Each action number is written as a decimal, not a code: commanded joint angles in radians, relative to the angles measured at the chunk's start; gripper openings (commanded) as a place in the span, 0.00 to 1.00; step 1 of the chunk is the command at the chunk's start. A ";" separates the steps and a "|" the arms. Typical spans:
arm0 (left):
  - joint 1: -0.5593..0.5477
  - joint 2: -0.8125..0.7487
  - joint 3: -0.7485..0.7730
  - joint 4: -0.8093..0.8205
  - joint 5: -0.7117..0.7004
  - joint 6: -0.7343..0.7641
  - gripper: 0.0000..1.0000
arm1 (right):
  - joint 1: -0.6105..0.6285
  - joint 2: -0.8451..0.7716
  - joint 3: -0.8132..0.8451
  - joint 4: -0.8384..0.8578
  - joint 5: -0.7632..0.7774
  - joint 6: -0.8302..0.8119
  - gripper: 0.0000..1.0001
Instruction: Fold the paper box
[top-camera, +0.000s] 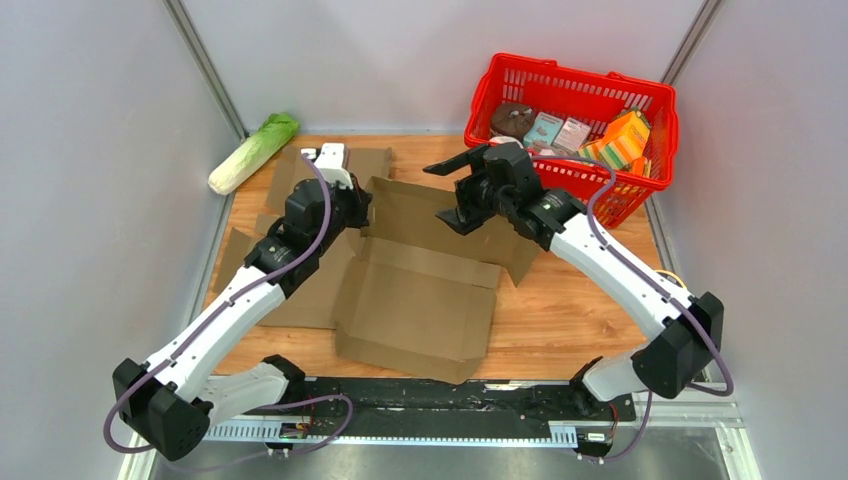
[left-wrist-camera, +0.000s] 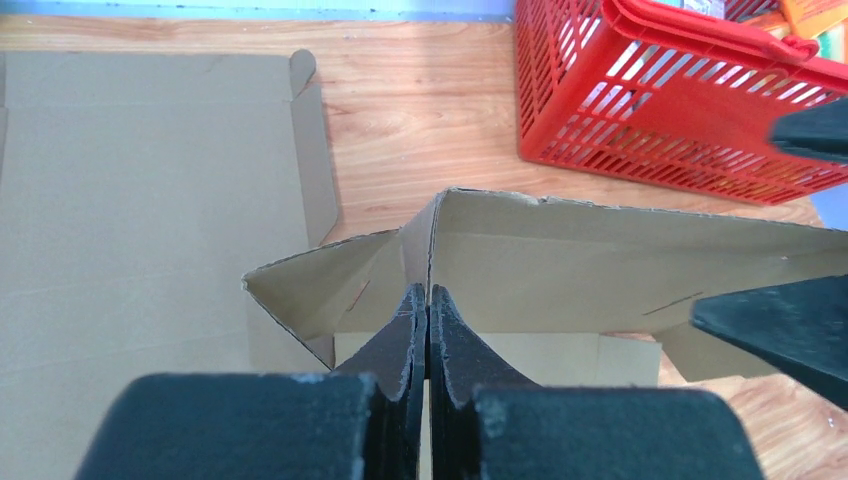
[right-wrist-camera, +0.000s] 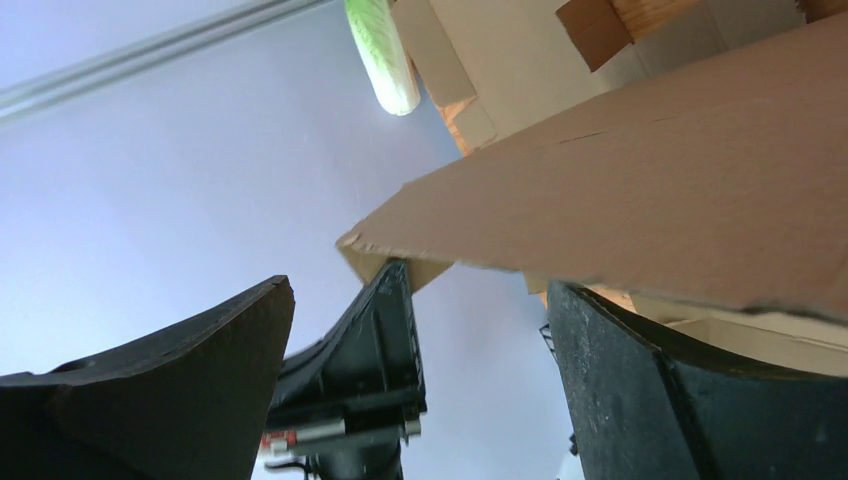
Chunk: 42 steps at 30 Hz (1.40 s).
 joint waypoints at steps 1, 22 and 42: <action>-0.002 -0.047 -0.019 0.106 0.008 -0.012 0.00 | 0.017 0.037 -0.002 0.051 0.060 0.117 0.98; -0.002 -0.114 -0.125 0.168 0.039 0.020 0.00 | 0.065 0.156 0.100 -0.053 0.255 0.083 0.52; -0.002 -0.180 -0.138 0.048 0.075 0.029 0.17 | 0.085 0.221 0.226 -0.150 0.285 -0.026 0.24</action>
